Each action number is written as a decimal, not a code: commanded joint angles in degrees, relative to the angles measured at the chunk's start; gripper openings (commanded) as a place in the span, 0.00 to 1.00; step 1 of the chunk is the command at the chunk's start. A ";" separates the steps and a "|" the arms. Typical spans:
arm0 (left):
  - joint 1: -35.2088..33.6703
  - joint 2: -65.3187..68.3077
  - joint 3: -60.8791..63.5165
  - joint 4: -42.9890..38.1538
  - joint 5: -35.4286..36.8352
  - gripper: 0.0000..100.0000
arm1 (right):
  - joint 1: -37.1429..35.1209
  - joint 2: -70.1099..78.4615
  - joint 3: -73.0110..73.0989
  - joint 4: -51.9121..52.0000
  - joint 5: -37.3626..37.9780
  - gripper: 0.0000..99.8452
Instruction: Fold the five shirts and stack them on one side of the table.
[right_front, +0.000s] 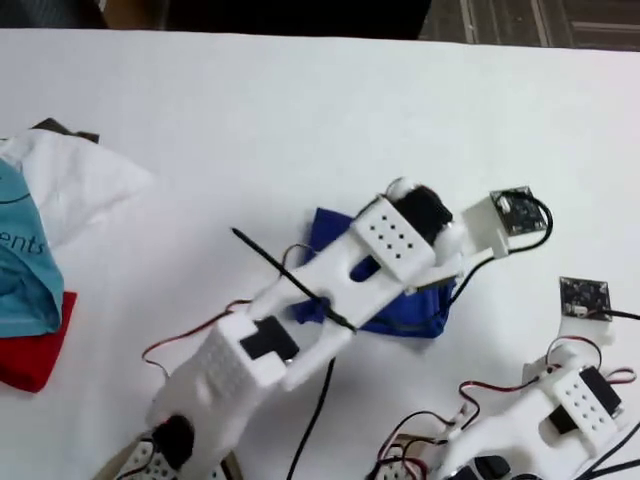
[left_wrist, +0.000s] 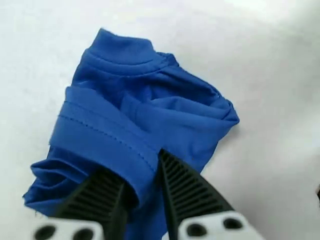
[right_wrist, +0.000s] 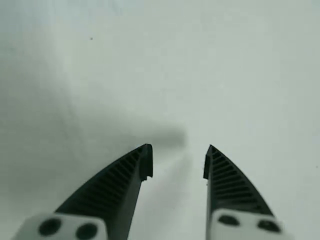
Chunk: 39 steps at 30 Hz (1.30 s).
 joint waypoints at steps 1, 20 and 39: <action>0.70 2.29 -6.55 -0.70 -0.44 0.02 | 3.91 -1.45 -0.26 -0.75 -0.18 0.18; 0.35 9.67 -15.16 0.18 -0.70 0.09 | 6.11 -1.45 -0.26 -0.57 -0.26 0.18; -28.31 9.14 -47.43 9.41 -0.35 0.13 | 0.31 -1.80 -0.35 -0.48 -0.26 0.13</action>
